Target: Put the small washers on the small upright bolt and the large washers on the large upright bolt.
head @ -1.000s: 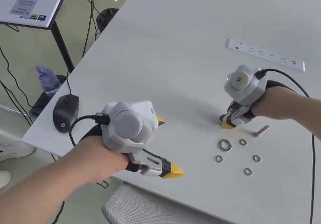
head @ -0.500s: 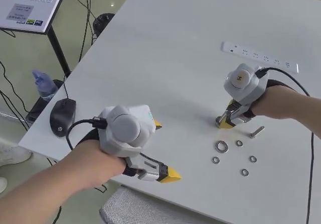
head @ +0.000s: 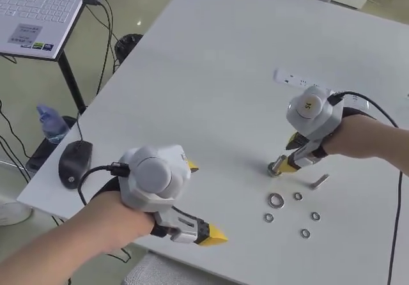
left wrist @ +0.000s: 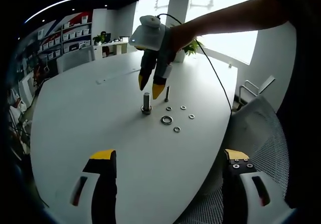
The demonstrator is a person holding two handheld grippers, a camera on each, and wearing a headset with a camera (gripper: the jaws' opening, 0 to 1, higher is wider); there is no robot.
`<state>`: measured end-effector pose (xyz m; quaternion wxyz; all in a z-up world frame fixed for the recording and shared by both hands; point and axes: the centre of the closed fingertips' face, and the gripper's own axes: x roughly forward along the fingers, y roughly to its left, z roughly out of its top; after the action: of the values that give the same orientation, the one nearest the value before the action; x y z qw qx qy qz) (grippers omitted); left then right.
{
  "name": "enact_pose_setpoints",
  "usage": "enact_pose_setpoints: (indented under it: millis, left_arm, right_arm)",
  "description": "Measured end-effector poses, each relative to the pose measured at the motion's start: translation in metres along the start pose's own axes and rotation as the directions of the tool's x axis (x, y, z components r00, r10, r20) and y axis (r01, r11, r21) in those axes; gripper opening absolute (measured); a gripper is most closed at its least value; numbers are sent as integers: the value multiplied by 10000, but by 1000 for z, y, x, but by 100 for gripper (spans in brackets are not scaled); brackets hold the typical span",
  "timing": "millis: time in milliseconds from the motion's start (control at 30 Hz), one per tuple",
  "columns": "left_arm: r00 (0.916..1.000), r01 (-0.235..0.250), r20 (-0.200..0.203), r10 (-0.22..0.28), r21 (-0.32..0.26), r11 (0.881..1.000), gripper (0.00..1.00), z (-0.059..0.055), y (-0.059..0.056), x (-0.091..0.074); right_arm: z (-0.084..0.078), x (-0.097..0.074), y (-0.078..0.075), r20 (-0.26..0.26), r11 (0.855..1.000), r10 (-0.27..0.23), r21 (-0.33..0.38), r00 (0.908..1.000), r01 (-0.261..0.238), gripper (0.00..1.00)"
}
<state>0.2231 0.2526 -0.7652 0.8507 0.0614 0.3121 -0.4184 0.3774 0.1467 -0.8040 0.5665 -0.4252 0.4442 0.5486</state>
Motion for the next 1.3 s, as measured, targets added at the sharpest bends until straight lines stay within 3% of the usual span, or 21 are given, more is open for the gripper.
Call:
enact_pose_setpoints:
  millis: [167, 300, 467, 867, 1300]
  left_arm:
    - [10000, -59, -20, 59, -33, 10000, 89, -2, 1, 0]
    - [9999, 2, 169, 2, -209, 9998, 95, 4, 1, 4]
    - [10000, 73, 30, -72, -122, 9999, 96, 2, -2, 9]
    - [9999, 42, -116, -45, -288, 9996, 95, -11, -1, 6]
    - [9999, -163, 11, 163, -317, 9994, 96, -6, 1, 6]
  right_arm:
    - [0, -3, 5, 110, 9999, 34, -161, 9999, -32, 38]
    - [-1, -3, 9, 165, 9992, 41, -398, 9999, -34, 38]
    - [0, -3, 12, 310, 9992, 130, -385, 9994, -118, 37]
    - [-3, -5, 23, 396, 9981, 229, -586, 9990, -206, 37]
    - [-11, 1, 53, 538, 9977, 432, -553, 9976, -402, 37]
